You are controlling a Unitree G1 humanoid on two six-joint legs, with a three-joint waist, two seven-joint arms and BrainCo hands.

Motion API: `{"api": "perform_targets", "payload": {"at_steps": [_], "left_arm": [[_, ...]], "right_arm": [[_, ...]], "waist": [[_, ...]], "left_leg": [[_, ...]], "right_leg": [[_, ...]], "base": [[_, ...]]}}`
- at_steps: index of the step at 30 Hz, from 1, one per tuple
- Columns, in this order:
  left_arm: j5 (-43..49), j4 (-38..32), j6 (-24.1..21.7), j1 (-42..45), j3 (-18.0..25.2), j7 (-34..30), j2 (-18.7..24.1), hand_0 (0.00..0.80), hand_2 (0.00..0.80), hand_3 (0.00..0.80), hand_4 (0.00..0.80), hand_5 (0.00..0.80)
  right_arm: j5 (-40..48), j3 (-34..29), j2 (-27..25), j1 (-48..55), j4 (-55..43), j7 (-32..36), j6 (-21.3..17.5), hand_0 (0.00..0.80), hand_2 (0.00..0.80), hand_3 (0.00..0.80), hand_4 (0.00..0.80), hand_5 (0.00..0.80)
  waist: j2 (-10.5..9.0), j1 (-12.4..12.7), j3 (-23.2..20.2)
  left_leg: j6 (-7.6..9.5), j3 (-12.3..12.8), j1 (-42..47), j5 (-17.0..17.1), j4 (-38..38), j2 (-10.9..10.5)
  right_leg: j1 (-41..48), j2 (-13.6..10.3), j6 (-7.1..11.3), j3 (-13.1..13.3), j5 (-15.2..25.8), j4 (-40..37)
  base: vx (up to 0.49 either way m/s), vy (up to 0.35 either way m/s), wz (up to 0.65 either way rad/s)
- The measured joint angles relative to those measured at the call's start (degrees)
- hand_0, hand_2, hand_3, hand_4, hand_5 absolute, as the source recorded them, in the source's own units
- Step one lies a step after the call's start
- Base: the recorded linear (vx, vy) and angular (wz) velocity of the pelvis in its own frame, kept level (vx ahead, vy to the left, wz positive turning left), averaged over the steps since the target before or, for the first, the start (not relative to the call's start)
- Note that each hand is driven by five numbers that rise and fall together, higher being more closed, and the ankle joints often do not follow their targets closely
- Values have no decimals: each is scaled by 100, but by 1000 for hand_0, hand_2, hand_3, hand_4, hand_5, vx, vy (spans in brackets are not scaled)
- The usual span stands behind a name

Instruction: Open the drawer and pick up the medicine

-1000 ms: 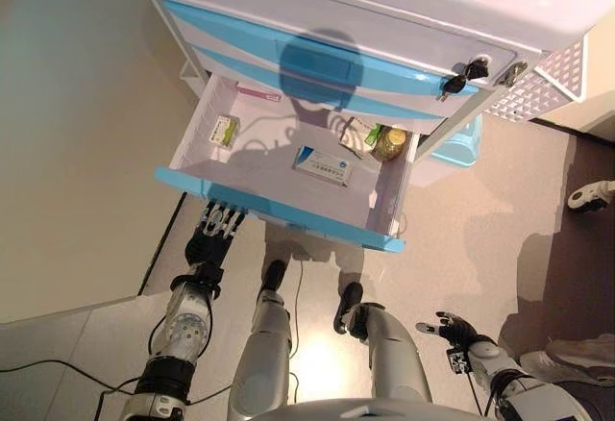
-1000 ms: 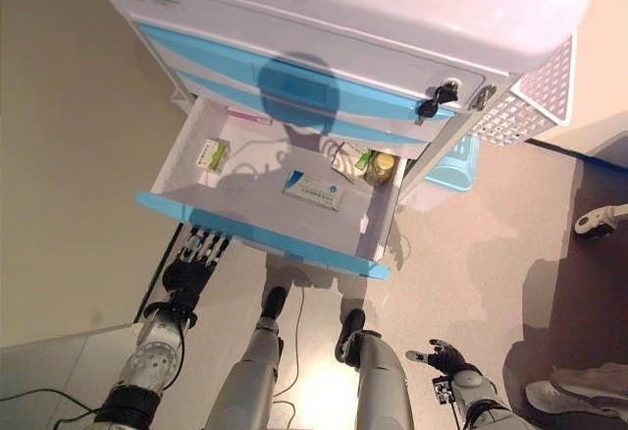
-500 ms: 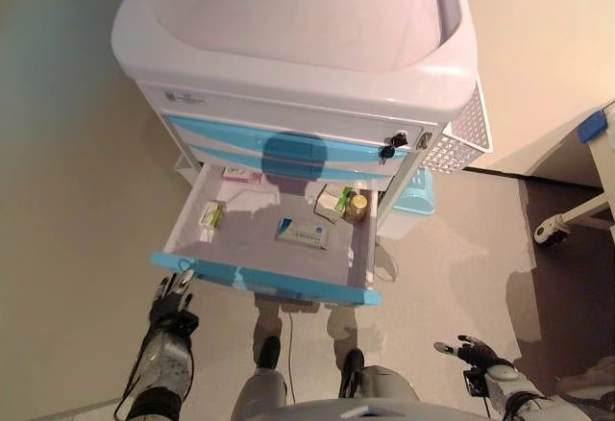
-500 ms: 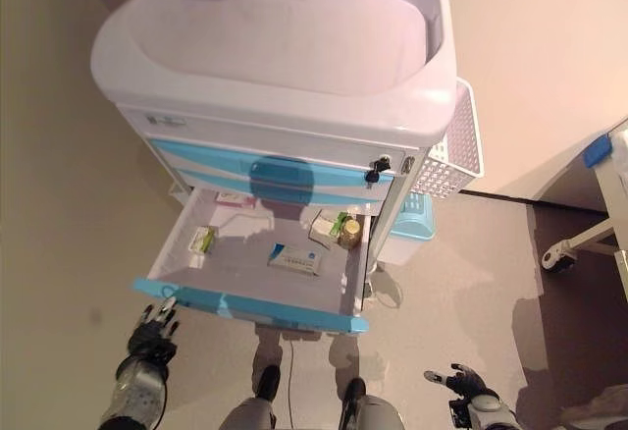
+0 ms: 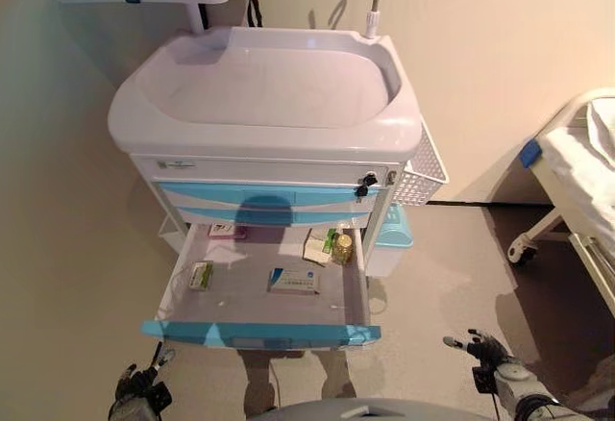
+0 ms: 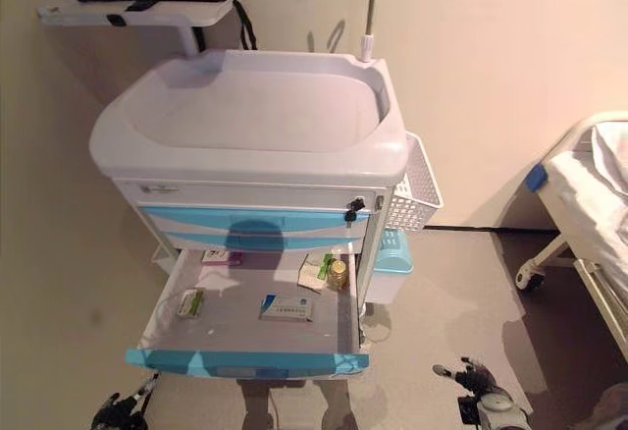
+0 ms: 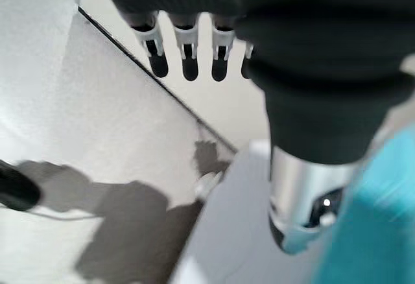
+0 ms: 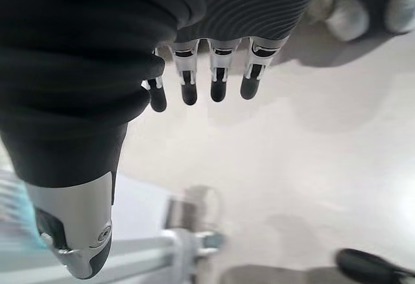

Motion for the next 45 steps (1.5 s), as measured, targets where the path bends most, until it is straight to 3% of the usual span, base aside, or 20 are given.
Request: {"api": "perform_targets", "payload": {"at_steps": [5, 6, 7, 12, 21, 28, 32, 37, 45], "left_arm": [[712, 90, 139, 168, -226, -72, -142, 0, 0, 0, 0, 0], [963, 111, 182, 266, -385, -73, -226, 0, 0, 0, 0, 0], [1108, 125, 273, 350, -454, -104, -309, 0, 0, 0, 0, 0], [1775, 166, 388, 375, -706, -94, -451, 0, 0, 0, 0, 0], [2310, 117, 414, 373, -754, -92, -458, 0, 0, 0, 0, 0], [2315, 86, 419, 390, -753, -91, -442, 0, 0, 0, 0, 0], [2322, 70, 413, 325, -753, -78, -338, 0, 0, 0, 0, 0], [2313, -4, 396, -195, -765, 35, -20, 0, 0, 0, 0, 0], [2303, -228, 335, -558, -864, 263, 160, 0, 0, 0, 0, 0]], "right_arm": [[84, -7, -114, 27, -695, -83, -34, 0, 0, 0, 0, 0], [90, -34, -238, 207, -1636, -109, 25, 0, 0, 0, 0, 0], [91, -93, -277, 160, -2078, -144, -200, 0, 0, 0, 0, 0], [90, -129, -380, 42, -2678, -276, -249, 0, 0, 0, 0, 0], [79, -239, -449, 49, -3904, -365, -339, 0, 0, 0, 0, 0], [73, -217, -541, 23, -4617, -370, -401, 0, 0, 0, 0, 0], [78, -180, -555, -118, -4917, -385, -457, 0, 0, 0, 0, 0], [89, -14, -639, -694, -5299, -450, -590, 0, 0, 0, 0, 0], [92, 302, -597, -1168, -5410, -461, -689, 0, 0, 0, 0, 0]], "waist": [[29, -7, 10], [92, -52, 14], [132, -151, 44], [157, -144, 100], [177, -140, 151], [50, -121, 303], [-131, -101, 428], [-337, 18, 940], [-465, 174, 1709]], "left_leg": [[16, 106, 98, 10, -47, -10], [34, 136, 107, 23, -96, -20], [46, 176, 126, 32, -129, -23], [51, 253, 264, 34, -140, -31], [51, 252, 286, 36, -142, -23], [50, 248, 230, 40, -139, -25], [40, 246, -129, 67, -41, -36], [23, 243, -875, 83, 355, -65], [15, 210, -1414, 90, 724, -113]], "right_leg": [[19, -5, 4, 101, 36, 3], [-6, -19, 18, 130, 44, -6], [-16, -24, 32, 187, 57, -15], [80, -26, 35, 239, 71, -9], [123, -23, 34, 239, 72, -8], [65, -23, 37, 236, 73, -2], [-266, -23, 24, 241, 158, 4], [-907, -38, -9, 273, 287, 198], [-1404, -81, 2, 281, 317, 510]], "base": [[16, 18, -12], [15, 18, -10], [15, 18, -14], [11, 6, -7], [0, 0, 0], [-22, -2, 0], [-125, -15, -1], [-199, 1, -1], [-96, 2, 1]]}}
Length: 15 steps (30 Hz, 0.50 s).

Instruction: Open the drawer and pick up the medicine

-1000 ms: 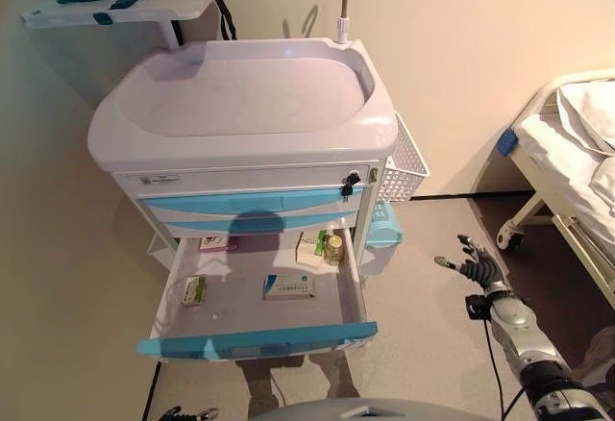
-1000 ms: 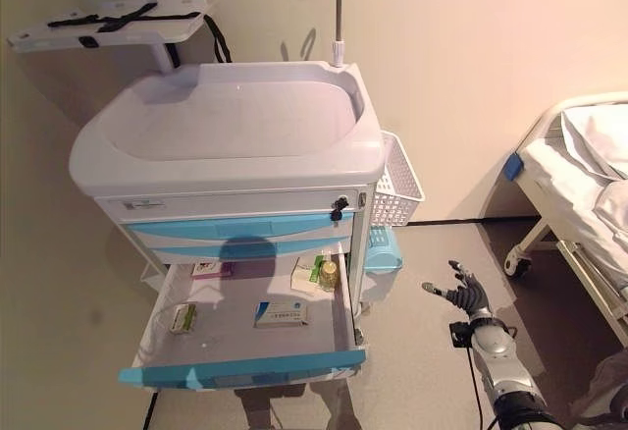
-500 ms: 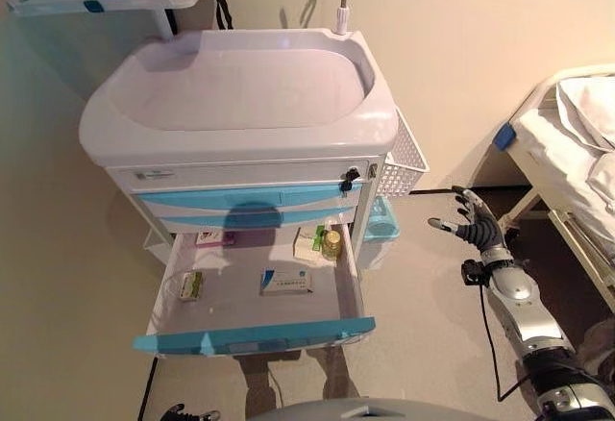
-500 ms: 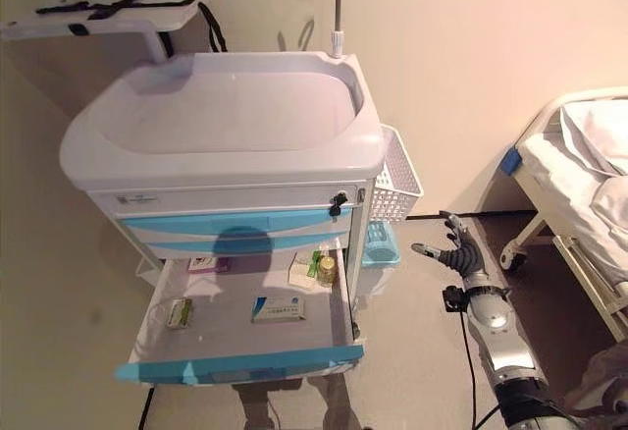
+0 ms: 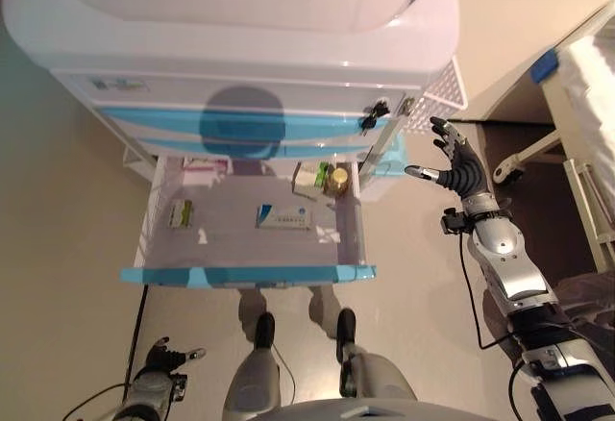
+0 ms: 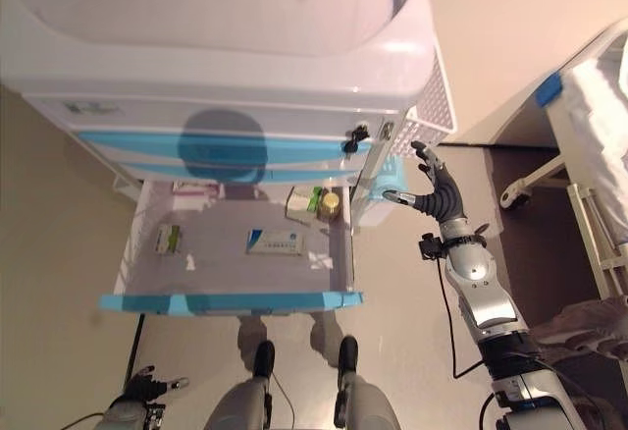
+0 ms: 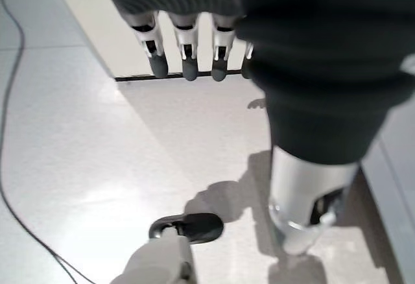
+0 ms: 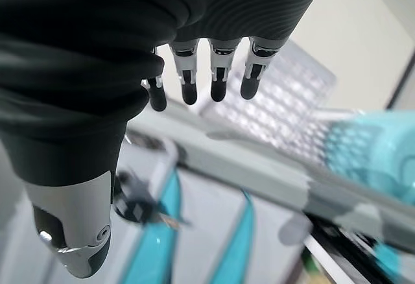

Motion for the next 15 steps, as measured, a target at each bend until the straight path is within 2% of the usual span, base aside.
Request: {"api": "perform_targets", "payload": {"at_steps": [5, 15], "left_arm": [[-3, -32, -4, -17, 2, 29, 163, 0, 0, 0, 0, 0], [1, -177, -40, -117, 3, 95, 183, 0, 0, 0, 0, 0]], "right_arm": [[45, 191, -10, 50, -241, 166, -3, 0, 0, 0, 0, 0], [109, 417, -45, 260, -769, 577, -39, 0, 0, 0, 0, 0]], "waist": [[-142, -4, 186], [-174, -1, 324]], "left_leg": [[9, -42, -104, 6, 95, -25], [8, -100, -108, 5, 106, -33]], "right_leg": [[-59, -26, -4, -33, 4, 36], [-27, -28, -17, -68, 13, 35]], "base": [[-27, -3, 5], [-4, -4, 2]]}}
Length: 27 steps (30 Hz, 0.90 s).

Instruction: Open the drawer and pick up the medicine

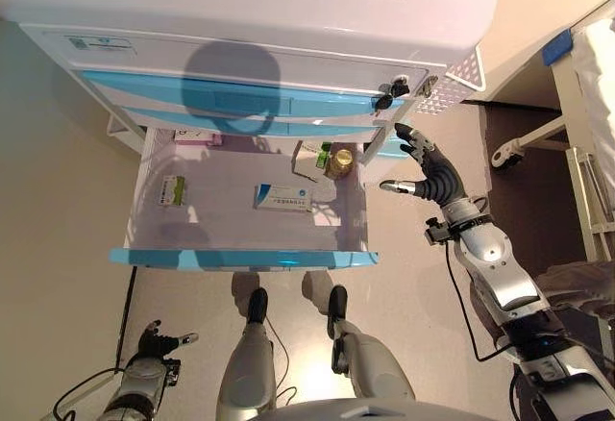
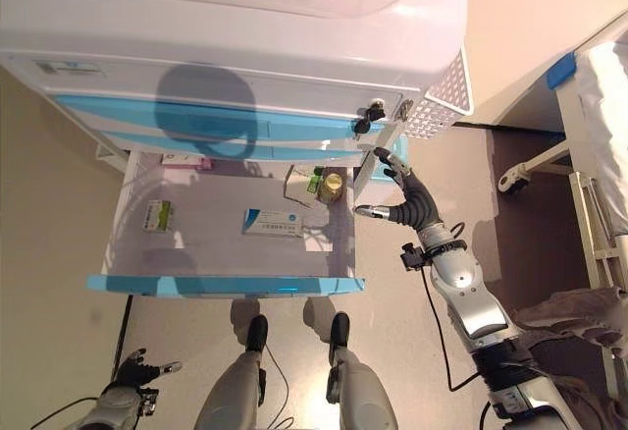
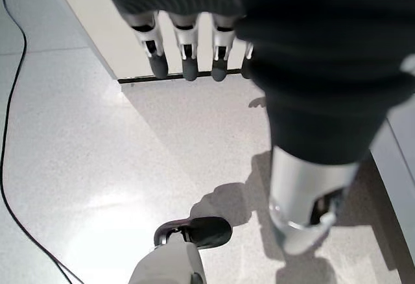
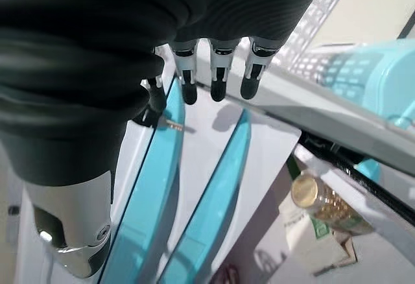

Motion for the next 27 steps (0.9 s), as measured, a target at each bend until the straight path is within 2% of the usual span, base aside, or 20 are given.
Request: {"api": "perform_targets", "payload": {"at_steps": [12, 20, 27], "left_arm": [[2, 5, -5, -117, -8, 27, 12, 0, 0, 0, 0, 0], [4, 9, -3, -205, -116, 82, 37, 0, 0, 0, 0, 0], [7, -2, 19, -297, -241, 107, 135, 0, 0, 0, 0, 0]], "right_arm": [[117, 507, -201, -131, -328, 183, -5, 0, 0, 0, 0, 0], [93, 1183, -195, -937, -300, 181, -3, 0, 0, 0, 0, 0], [-138, 1584, -151, -1442, 60, 176, 12, 0, 0, 0, 0, 0]], "waist": [[-14, 9, 159], [-54, 34, 224], [-140, 270, 316]], "left_leg": [[-9, -94, -113, -4, 92, -5], [-21, -164, -259, -13, 183, -9], [-26, -182, -286, -16, 205, -7]], "right_leg": [[-25, -1, 12, -91, -10, 5], [-92, 4, -8, -150, 3, 6], [-100, 7, -16, -172, 9, 6]], "base": [[-1, -13, 3], [0, -15, 3], [1, -3, 0]]}}
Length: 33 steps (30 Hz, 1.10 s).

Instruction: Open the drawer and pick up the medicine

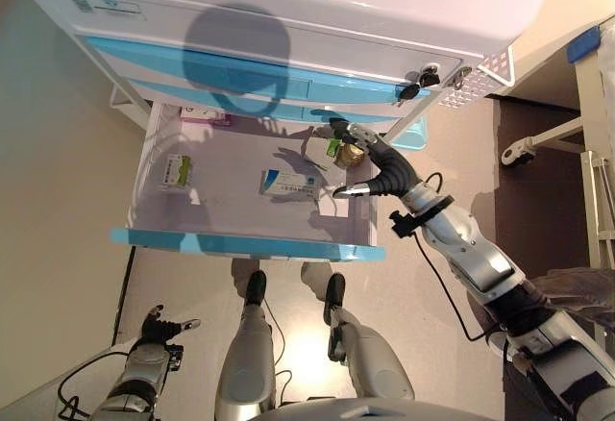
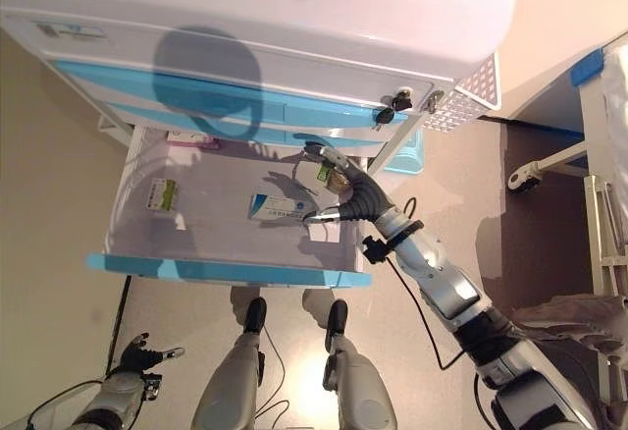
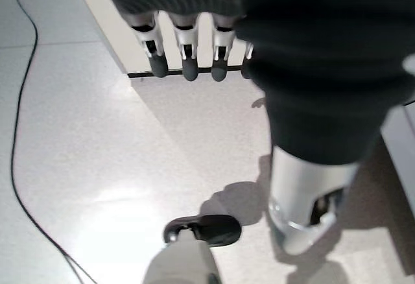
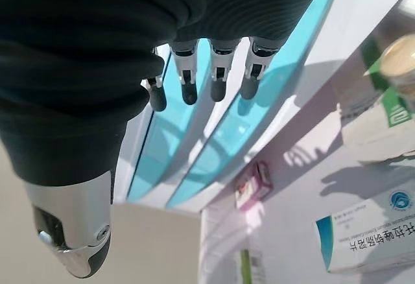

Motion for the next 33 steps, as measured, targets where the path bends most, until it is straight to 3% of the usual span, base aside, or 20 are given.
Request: {"api": "perform_targets", "payload": {"at_steps": [9, 19, 33], "left_arm": [[0, 16, 20, -43, -117, 14, 36, 0, 0, 0, 0, 0], [0, 48, 84, -106, -273, 90, 56, 0, 0, 0, 0, 0], [-1, 58, 99, -157, -491, 229, 65, 0, 0, 0, 0, 0]], "right_arm": [[-530, 675, 320, -853, 900, -80, 126, 0, 0, 0, 0, 0], [-1125, 944, 1005, -1404, 1839, -280, 338, 0, 0, 0, 0, 0], [-2056, 1320, 1760, -1979, 3299, -681, 636, 0, 0, 0, 0, 0]], "waist": [[-75, 144, 48], [-103, 357, 54], [-170, 447, 57]], "left_leg": [[-4, -46, -34, -2, 25, -6], [-14, -153, -139, -9, 95, -20], [-24, -219, -258, -16, 189, -31]], "right_leg": [[2, -4, 0, -48, 0, 0], [-13, -8, 0, -144, -2, -1], [-61, -7, -5, -207, 2, 1]], "base": [[0, -2, 1], [4, -3, 4], [2, 0, 1]]}}
